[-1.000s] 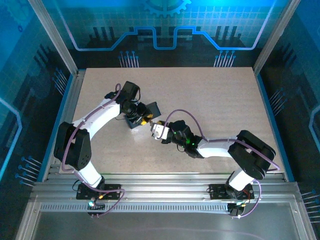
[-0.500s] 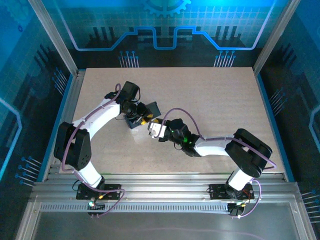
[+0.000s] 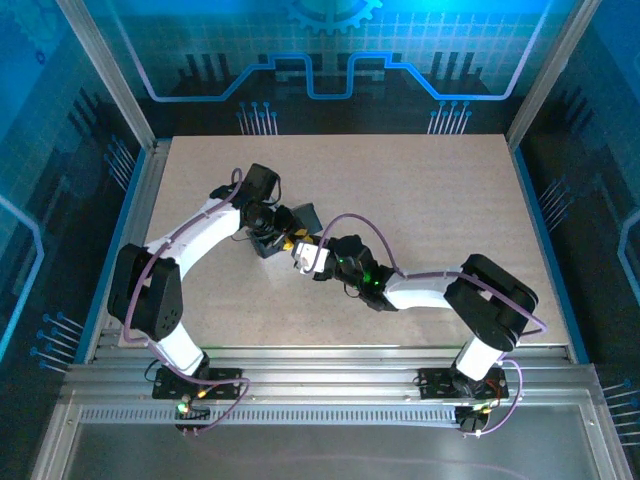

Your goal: Unlock a padlock with a key

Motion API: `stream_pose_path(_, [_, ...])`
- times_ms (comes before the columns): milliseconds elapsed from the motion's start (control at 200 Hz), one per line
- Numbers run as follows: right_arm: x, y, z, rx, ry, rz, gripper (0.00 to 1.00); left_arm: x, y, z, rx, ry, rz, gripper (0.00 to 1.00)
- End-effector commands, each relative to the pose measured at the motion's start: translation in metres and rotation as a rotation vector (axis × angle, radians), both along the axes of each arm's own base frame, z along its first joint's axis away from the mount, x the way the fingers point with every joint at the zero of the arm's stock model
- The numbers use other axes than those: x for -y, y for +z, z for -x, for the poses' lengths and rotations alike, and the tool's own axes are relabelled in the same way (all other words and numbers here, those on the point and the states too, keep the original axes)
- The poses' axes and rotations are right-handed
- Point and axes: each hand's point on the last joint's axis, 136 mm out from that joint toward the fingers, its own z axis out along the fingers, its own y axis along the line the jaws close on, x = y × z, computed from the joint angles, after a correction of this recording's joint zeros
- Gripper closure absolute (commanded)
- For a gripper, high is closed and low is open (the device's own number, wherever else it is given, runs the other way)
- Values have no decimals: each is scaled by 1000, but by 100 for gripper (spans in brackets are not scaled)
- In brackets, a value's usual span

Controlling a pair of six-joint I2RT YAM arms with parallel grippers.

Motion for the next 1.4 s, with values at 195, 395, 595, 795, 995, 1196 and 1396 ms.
stream_pose_path(195, [2, 2, -12, 15, -49, -29, 84, 9, 14, 1, 31, -19, 55, 100])
stream_pose_path(395, [4, 15, -16, -66, -104, -140, 92, 9, 16, 0, 38, -4, 64, 100])
stream_pose_path(595, [11, 24, -22, -365, -268, -517, 99, 14, 20, -6, 70, 31, 94, 100])
stream_pose_path(795, [12, 24, -12, -623, -317, -739, 96, 9, 16, -4, 58, 27, 67, 100])
stream_pose_path(995, [25, 13, 11, -771, -294, -718, 72, 3, 12, -3, 60, 21, 34, 100])
stream_pose_path(1196, [43, 25, -5, -961, -280, -881, 60, 6, 14, -4, 71, 12, 48, 100])
stream_pose_path(1396, [18, 28, -12, -1075, -175, -916, 54, 5, 15, -3, 70, 14, 44, 100])
